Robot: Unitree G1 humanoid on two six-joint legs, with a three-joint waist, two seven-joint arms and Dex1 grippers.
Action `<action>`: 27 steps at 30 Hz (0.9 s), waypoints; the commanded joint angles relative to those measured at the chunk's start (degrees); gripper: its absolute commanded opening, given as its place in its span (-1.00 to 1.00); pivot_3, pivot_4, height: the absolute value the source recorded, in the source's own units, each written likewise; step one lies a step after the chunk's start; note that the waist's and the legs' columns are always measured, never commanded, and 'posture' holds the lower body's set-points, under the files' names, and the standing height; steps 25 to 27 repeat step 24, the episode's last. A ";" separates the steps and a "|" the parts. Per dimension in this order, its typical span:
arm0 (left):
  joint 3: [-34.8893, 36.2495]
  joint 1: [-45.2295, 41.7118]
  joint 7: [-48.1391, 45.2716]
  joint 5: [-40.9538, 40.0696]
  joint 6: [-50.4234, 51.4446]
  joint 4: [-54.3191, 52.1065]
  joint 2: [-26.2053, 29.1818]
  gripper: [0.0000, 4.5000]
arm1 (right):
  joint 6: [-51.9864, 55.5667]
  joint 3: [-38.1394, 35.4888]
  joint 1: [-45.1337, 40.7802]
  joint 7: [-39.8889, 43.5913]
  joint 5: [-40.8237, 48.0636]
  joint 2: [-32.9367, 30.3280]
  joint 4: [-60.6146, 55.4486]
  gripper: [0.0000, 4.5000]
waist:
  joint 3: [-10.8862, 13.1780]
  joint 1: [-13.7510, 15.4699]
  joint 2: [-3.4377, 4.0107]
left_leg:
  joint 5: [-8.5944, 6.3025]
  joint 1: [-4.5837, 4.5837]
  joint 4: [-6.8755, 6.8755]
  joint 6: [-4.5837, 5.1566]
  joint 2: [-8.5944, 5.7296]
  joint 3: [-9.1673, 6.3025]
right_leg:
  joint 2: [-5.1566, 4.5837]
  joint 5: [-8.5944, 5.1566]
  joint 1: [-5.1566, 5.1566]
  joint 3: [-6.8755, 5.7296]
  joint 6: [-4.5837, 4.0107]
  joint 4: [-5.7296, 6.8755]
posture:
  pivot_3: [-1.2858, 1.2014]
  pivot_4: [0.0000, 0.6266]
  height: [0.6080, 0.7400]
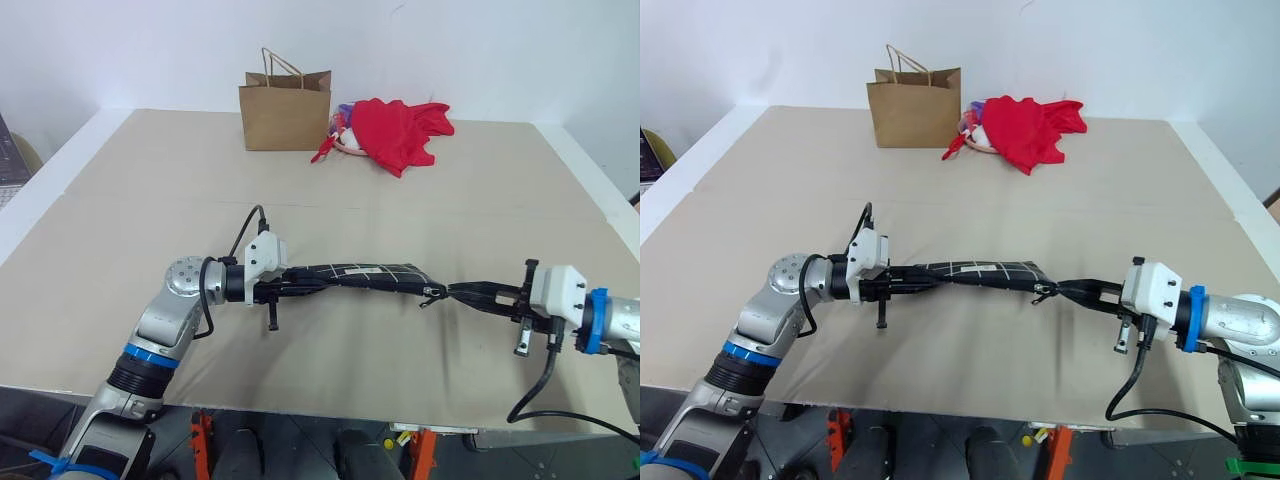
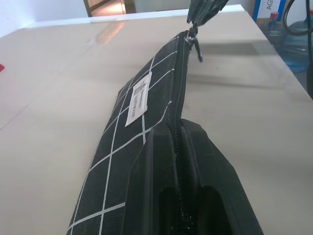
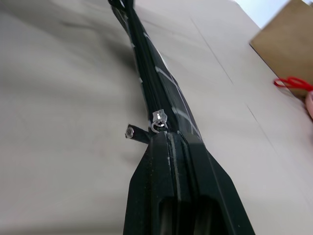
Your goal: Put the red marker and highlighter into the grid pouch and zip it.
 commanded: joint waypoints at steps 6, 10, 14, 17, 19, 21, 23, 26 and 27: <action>-0.02 0.12 -1.15 -0.39 1.93 -1.10 1.44 -0.83 | 9.80 -3.52 0.07 -5.37 6.67 0.67 -4.00 -0.98 | 0.00 -0.02 0.00 | 0.00 0.01 0.00 0.00 0.00 0.00 | 0.01 0.00 0.00 0.00 -0.01 0.00 | 0.03 -0.52 1.00; 0.46 -0.10 -0.92 -1.66 6.57 -1.78 1.93 -0.04 | 21.81 -5.43 -0.25 -11.10 13.55 1.74 -6.61 -0.34 | 0.00 0.01 0.00 | 0.00 -0.01 0.00 0.00 0.00 0.00 | 0.00 0.01 0.01 0.00 -0.01 0.01 | 0.03 -0.52 1.00; 5.30 -0.56 3.71 -5.79 13.70 -3.19 1.47 0.89 | 28.24 -8.32 1.27 -16.34 16.93 4.08 -7.99 0.59 | 0.00 0.03 0.00 | 0.00 -0.01 -0.01 0.00 0.01 -0.03 | 0.02 0.00 0.01 -0.01 0.00 0.01 | 0.03 -0.52 1.00; 7.47 0.00 6.18 -7.12 16.82 -4.36 2.17 1.00 | 30.49 -9.65 2.53 -18.38 17.45 5.25 -8.90 0.98 | 0.00 0.00 0.00 | 0.00 -0.02 -0.01 0.01 0.00 -0.05 | 0.01 -0.02 0.00 -0.02 0.01 0.01 | 0.03 -0.52 1.00; 9.63 2.71 11.46 -3.73 16.55 -3.36 3.64 1.00 | 30.90 -11.68 5.10 -20.60 17.69 7.50 -8.56 0.98 | -0.01 0.01 0.01 | 0.00 -0.01 -0.02 0.01 0.00 -0.05 | 0.01 -0.02 0.01 -0.03 0.01 0.00 | 0.03 -0.52 1.00; 11.71 5.78 15.45 -2.03 15.16 -3.29 4.04 1.00 | 30.57 -13.13 7.67 -21.12 17.04 8.81 -8.12 0.98 | -0.03 0.00 0.04 | -0.02 0.00 -0.04 0.02 0.01 -0.05 | 0.01 -0.04 0.00 -0.02 0.00 0.00 | 0.03 -0.52 1.00; 12.75 8.23 18.28 -0.12 12.85 -3.46 4.07 1.00 | 29.57 -14.09 9.50 -21.30 15.96 9.66 -7.60 0.98 | -0.02 0.00 0.03 | -0.04 -0.01 -0.06 0.07 0.01 -0.05 | 0.00 -0.07 -0.01 -0.02 -0.03 0.00 | 0.03 -0.52 1.00; 12.84 9.06 19.26 0.66 12.37 -3.59 4.17 1.00 | 29.08 -14.34 10.09 -21.31 15.49 9.93 -7.34 0.98 | -0.02 0.00 0.03 | -0.04 -0.02 -0.06 0.07 0.00 -0.05 | -0.01 -0.07 -0.01 -0.02 -0.03 0.00 | 0.03 -0.52 1.00; 12.84 9.06 19.26 0.66 12.37 -3.59 4.17 1.00 | 29.08 -14.34 10.09 -21.31 15.49 9.93 -7.34 0.98 | -0.02 0.00 0.03 | -0.04 -0.02 -0.06 0.07 0.00 -0.05 | -0.01 -0.07 -0.01 -0.02 -0.03 0.00 | 0.03 -0.52 1.00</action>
